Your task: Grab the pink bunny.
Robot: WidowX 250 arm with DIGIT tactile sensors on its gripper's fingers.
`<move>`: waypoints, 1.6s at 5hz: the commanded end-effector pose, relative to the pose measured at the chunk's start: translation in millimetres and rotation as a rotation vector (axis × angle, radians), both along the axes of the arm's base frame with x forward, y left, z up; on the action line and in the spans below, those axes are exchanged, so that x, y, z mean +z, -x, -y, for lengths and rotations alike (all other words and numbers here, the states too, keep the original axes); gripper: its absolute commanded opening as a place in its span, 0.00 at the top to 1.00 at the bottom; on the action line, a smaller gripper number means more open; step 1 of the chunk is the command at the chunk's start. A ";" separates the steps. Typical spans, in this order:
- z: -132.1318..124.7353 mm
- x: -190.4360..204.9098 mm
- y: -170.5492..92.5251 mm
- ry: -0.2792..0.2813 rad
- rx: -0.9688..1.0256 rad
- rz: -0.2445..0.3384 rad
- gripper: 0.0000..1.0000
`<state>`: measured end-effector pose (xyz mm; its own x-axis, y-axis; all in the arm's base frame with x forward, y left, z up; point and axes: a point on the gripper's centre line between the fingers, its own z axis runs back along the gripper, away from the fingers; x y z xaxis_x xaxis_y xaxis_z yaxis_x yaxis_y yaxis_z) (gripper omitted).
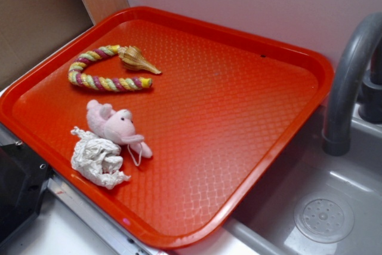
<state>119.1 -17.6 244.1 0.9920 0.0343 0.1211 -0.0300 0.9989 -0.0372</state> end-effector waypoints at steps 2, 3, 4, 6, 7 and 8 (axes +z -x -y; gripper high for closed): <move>-0.4 -24.0 -20.2 -0.046 -0.250 0.018 0.00; 5.9 -43.8 -39.0 -0.082 -0.498 0.063 0.00; 10.8 -64.9 -58.8 -0.057 -0.746 0.100 0.00; 29.8 -104.9 -59.7 0.082 -1.203 0.118 0.00; 28.1 -128.6 -63.9 0.038 -1.170 0.028 0.00; 29.0 -149.5 -64.8 0.039 -1.212 -0.007 0.00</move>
<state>186.0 -40.5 87.3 0.4039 -0.9072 0.1175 0.9138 0.3942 -0.0978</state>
